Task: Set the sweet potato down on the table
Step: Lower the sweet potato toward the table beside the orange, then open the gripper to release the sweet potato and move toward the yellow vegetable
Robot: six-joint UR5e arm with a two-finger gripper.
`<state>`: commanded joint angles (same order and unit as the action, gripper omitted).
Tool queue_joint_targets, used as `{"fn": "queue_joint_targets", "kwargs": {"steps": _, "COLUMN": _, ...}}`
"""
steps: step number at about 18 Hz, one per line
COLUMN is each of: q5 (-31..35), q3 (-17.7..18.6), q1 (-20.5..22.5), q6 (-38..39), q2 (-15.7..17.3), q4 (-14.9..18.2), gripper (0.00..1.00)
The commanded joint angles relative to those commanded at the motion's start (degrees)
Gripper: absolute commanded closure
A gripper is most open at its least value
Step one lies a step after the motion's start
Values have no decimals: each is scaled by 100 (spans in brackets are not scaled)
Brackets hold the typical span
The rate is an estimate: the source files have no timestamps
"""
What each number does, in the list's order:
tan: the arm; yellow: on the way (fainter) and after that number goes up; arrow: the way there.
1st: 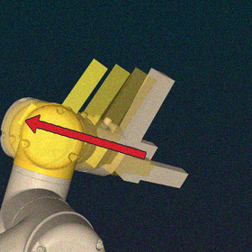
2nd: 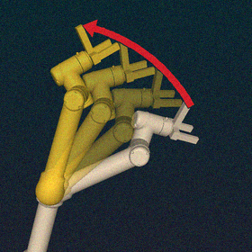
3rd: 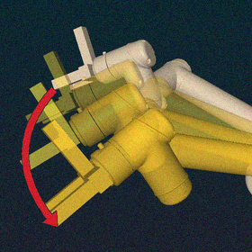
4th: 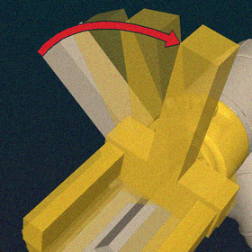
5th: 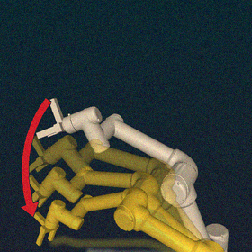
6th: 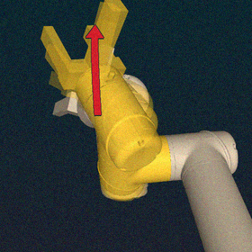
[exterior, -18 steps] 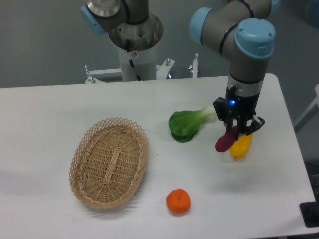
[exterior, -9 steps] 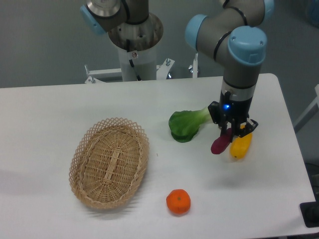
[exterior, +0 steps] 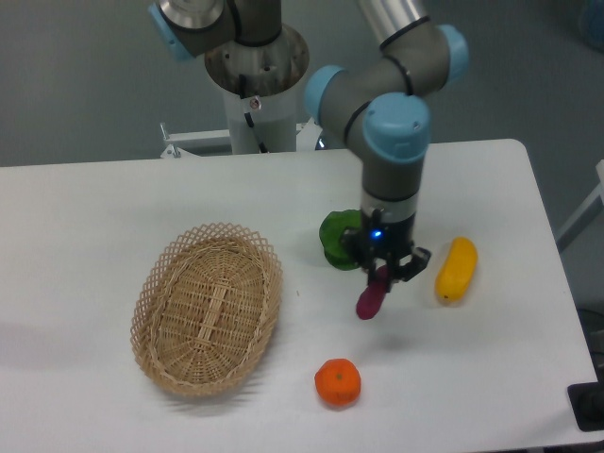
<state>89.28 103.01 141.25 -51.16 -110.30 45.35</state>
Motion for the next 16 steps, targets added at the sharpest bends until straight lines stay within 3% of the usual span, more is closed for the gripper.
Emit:
{"fn": "queue_joint_targets", "kwargs": {"steps": 8, "q5": 521, "q3": 202, "q1": -265, "q6": -341, "q2": -343, "q4": -17, "gripper": 79}}
{"fn": "queue_joint_targets", "kwargs": {"steps": 14, "q5": 529, "q3": 264, "q1": -388, "q6": -404, "q2": -361, "q4": -26, "gripper": 76}}
{"fn": "queue_joint_targets", "kwargs": {"steps": 15, "q5": 529, "q3": 264, "q1": -388, "q6": -412, "q2": -361, "q4": -26, "gripper": 73}}
{"fn": "queue_joint_targets", "kwargs": {"steps": 16, "q5": 529, "q3": 246, "q1": -388, "q6": -412, "q2": -370, "q4": -26, "gripper": 60}}
